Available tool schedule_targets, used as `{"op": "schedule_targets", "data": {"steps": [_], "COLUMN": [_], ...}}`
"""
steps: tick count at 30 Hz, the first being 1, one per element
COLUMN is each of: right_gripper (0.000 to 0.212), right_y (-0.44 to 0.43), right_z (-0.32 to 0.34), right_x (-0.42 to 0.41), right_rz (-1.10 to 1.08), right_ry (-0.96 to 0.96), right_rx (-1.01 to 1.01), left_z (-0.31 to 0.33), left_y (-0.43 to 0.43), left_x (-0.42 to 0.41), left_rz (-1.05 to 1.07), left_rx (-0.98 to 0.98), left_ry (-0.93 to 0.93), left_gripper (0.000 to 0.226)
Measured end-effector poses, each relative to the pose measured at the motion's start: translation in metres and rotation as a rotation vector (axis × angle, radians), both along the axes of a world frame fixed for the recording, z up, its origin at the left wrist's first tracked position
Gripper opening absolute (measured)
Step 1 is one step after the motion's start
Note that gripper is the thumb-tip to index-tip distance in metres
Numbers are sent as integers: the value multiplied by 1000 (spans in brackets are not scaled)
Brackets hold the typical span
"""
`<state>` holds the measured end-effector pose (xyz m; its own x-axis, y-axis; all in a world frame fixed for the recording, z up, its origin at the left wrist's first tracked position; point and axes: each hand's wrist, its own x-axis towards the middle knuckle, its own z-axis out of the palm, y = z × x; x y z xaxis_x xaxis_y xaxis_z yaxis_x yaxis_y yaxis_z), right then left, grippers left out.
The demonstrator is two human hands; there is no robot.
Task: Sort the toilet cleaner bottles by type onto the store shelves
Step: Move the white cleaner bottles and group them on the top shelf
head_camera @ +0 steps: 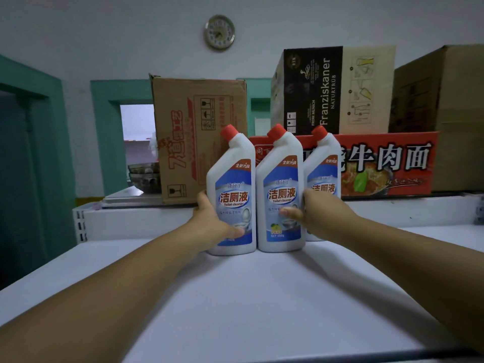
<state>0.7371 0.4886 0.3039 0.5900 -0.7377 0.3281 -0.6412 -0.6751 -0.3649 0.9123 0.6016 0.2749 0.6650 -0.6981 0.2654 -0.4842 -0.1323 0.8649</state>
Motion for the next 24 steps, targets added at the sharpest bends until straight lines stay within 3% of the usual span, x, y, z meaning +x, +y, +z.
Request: {"op": "schedule_targets", "data": {"steps": [10,15,19,22,24], "right_gripper": [51,51,57,54,52], "right_y": [10,20,35,47,59], "right_z": [-10,-9,-3,0,0], "right_x": [1,-5,-39,-82,-117], "right_rz": [-20,-39,-18,-21,-30], "right_ry": [-144,-84,-127,-166,-186], "right_rx": [80,56,-13,-68,-114], "left_z": [-5,9,48,56,47], "left_y": [0,11,42,57,62], "left_x": [10,3,-35,-87,-133], "left_rz": [-5,44,230,22,-200], "left_rx": [49,-33,-343,-462,-450], "left_ry": [-73,-54,-361,-667,-723], "left_gripper": [96,103,66,33,23]}}
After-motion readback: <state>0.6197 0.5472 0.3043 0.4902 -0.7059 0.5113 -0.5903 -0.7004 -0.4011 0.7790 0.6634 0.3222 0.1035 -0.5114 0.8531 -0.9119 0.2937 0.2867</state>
